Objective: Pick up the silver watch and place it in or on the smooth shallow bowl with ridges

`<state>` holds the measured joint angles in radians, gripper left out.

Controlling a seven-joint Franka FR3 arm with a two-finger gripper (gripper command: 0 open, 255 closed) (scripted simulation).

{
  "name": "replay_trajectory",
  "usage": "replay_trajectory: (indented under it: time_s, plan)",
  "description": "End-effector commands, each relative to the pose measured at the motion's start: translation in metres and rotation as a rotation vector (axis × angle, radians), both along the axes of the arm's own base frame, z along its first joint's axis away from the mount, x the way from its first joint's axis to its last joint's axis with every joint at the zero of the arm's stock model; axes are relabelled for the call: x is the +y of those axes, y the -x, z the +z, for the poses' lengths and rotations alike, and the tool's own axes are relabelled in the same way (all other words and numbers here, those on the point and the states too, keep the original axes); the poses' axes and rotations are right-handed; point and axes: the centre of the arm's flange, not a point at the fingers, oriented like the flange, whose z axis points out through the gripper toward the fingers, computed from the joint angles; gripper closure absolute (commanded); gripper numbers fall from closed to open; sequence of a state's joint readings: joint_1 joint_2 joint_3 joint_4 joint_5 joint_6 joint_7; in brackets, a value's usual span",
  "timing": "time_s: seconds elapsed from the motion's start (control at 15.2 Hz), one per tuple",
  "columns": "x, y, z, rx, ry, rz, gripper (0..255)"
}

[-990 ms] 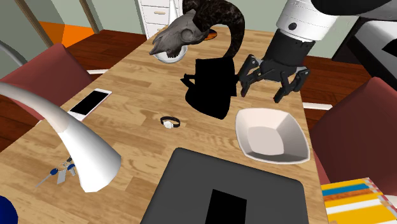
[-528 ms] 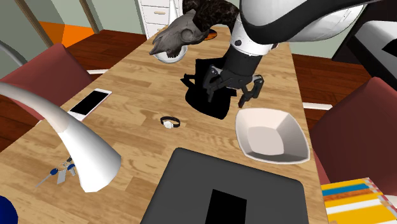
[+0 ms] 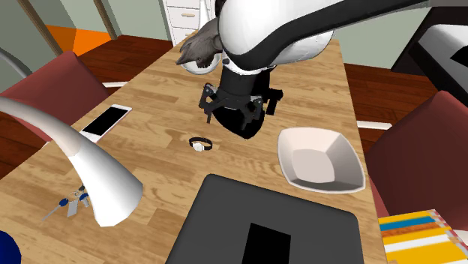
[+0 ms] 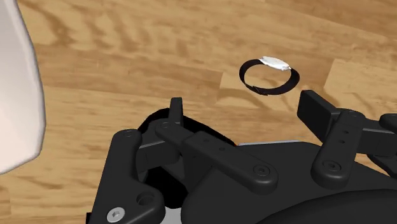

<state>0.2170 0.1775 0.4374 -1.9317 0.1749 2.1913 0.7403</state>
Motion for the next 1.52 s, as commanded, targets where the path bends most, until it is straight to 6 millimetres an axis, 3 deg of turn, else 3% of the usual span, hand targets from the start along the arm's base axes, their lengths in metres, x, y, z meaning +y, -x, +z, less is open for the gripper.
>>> replay_trajectory:
  time_s: [0.0,0.46,0.92,1.45]
  plan:
    - [0.021,-0.011,-0.012,0.006,-0.007,-0.002,0]
    - [0.093,-0.042,-0.041,0.022,-0.030,0.002,0]
    - [0.103,-0.039,-0.079,0.022,-0.030,0.002,0]
    - [0.103,-0.039,-0.079,0.022,-0.030,0.002,0]
